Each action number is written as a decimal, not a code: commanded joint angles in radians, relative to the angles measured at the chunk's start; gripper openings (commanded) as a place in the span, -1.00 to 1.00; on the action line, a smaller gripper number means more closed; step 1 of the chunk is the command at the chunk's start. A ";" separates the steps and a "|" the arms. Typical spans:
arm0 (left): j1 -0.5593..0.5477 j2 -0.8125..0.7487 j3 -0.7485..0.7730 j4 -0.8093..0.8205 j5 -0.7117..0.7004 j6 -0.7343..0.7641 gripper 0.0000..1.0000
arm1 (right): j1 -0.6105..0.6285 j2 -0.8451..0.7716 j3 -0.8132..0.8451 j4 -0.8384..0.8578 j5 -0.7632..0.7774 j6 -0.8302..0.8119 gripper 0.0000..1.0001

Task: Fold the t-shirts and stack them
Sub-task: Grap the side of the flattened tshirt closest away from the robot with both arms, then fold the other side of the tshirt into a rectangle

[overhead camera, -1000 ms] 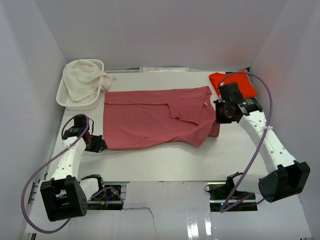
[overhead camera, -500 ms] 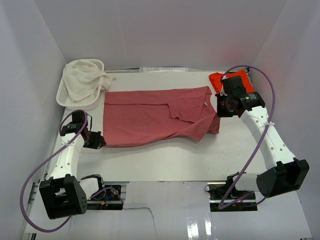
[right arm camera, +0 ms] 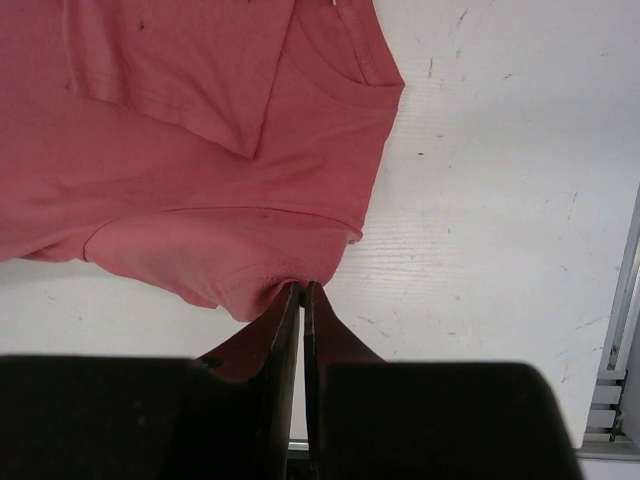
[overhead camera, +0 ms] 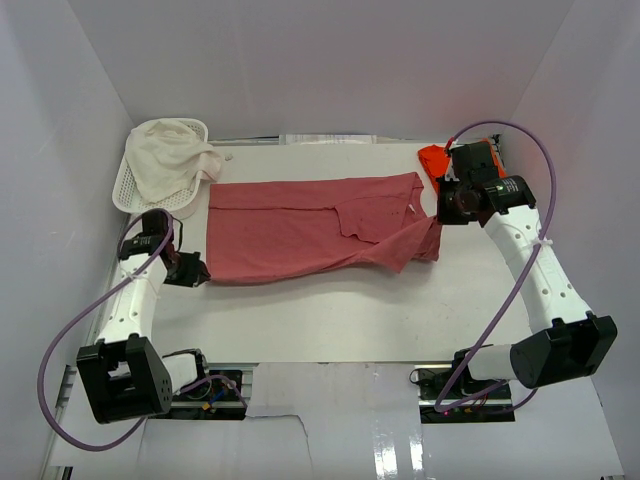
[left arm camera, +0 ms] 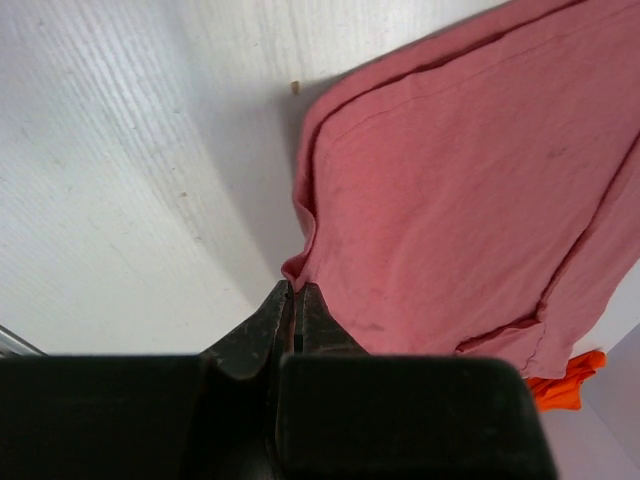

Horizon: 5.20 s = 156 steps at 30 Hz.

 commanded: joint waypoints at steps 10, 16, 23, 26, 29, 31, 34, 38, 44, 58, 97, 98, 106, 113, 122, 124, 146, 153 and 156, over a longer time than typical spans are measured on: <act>0.006 0.105 0.118 0.041 -0.020 -0.013 -1.00 | -0.023 0.029 0.048 0.010 -0.004 -0.020 -0.85; 0.020 0.165 0.148 0.061 -0.067 -0.007 -1.00 | -0.029 0.083 0.085 0.007 -0.004 -0.019 -0.85; 0.023 0.249 0.187 0.093 -0.046 -0.008 -1.00 | -0.033 0.149 0.125 0.004 -0.012 -0.016 -0.85; 0.023 0.270 0.193 0.104 -0.041 -0.007 -1.00 | -0.034 0.167 0.146 0.005 -0.012 -0.014 -0.85; 0.023 0.281 0.208 0.119 -0.041 -0.008 -1.00 | -0.034 0.198 0.171 0.002 -0.009 -0.016 -0.85; 0.023 0.284 0.216 0.121 -0.038 -0.007 -1.00 | -0.034 0.209 0.189 0.002 -0.007 -0.014 -0.85; 0.023 0.289 0.233 0.135 -0.038 -0.007 -1.00 | -0.034 0.232 0.211 0.002 -0.011 -0.016 -0.85; 0.023 0.306 0.248 0.152 -0.036 0.000 -1.00 | -0.034 0.267 0.235 0.005 -0.017 -0.020 -0.85; 0.022 0.332 0.256 0.172 -0.010 0.010 -1.00 | -0.034 0.298 0.254 0.014 -0.026 -0.025 -0.85; 0.022 0.395 0.280 0.207 0.000 0.024 -1.00 | -0.034 0.396 0.349 0.016 -0.009 -0.040 -0.85; 0.022 0.573 0.449 0.215 0.002 0.044 -1.00 | -0.034 0.669 0.626 -0.015 -0.023 -0.056 -0.85; 0.022 0.577 0.455 0.215 0.000 0.044 -1.00 | -0.034 0.673 0.632 -0.015 -0.023 -0.056 -0.84; 0.022 0.619 0.484 0.221 -0.001 0.047 -1.00 | -0.034 0.742 0.698 -0.012 -0.029 -0.059 -0.85; 0.022 0.651 0.523 0.219 0.011 0.079 -0.75 | -0.034 0.773 0.723 -0.004 -0.026 -0.059 -0.57; 0.019 0.602 0.546 0.219 -0.067 0.105 0.96 | -0.033 0.643 0.567 0.166 0.022 -0.022 -0.20; 0.003 0.570 0.550 0.221 -0.113 0.110 0.96 | -0.033 0.560 0.417 0.227 -0.006 -0.001 -0.20; -0.294 0.422 0.478 0.448 -0.095 0.593 0.96 | 0.013 0.538 -0.053 0.494 -0.451 0.096 -0.29; -0.294 0.441 0.480 0.440 -0.084 0.604 0.96 | 0.029 0.587 -0.003 0.473 -0.408 0.075 -0.19; -0.294 0.445 0.481 0.437 -0.082 0.607 0.96 | 0.041 0.609 0.014 0.462 -0.385 0.069 -0.18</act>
